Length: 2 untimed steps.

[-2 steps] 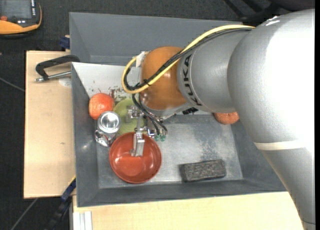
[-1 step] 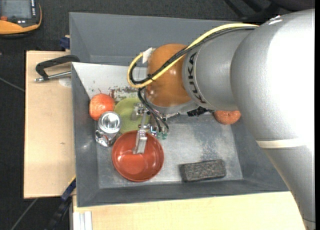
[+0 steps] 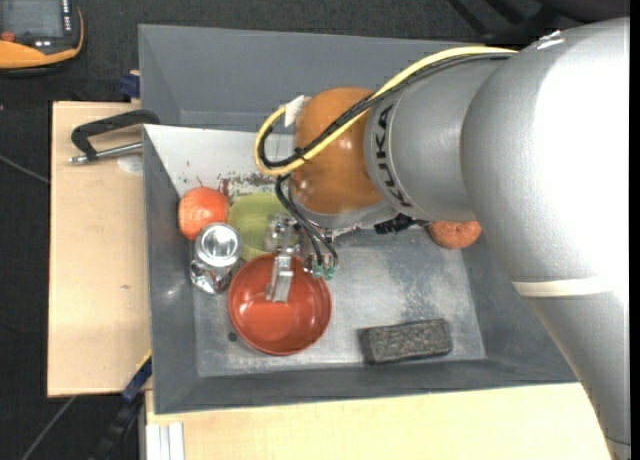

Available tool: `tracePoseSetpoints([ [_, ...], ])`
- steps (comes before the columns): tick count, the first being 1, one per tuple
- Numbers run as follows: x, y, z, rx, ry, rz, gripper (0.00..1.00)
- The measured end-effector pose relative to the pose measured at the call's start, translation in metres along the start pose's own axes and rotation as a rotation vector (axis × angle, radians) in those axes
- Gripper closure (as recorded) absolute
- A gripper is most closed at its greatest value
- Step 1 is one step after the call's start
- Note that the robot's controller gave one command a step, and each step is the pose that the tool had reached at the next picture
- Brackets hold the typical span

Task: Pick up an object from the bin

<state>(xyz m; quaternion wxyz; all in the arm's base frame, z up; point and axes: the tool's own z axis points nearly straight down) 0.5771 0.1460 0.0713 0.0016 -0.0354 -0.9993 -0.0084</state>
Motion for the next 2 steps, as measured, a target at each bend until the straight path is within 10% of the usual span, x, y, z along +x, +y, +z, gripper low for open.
tracePoseSetpoints([
  [1, 0.017, -0.074, -0.006, -0.007, -0.015, -0.031, 1.00],
  [2, 0.012, -0.024, -0.165, -0.012, -0.027, -0.043, 1.00],
])
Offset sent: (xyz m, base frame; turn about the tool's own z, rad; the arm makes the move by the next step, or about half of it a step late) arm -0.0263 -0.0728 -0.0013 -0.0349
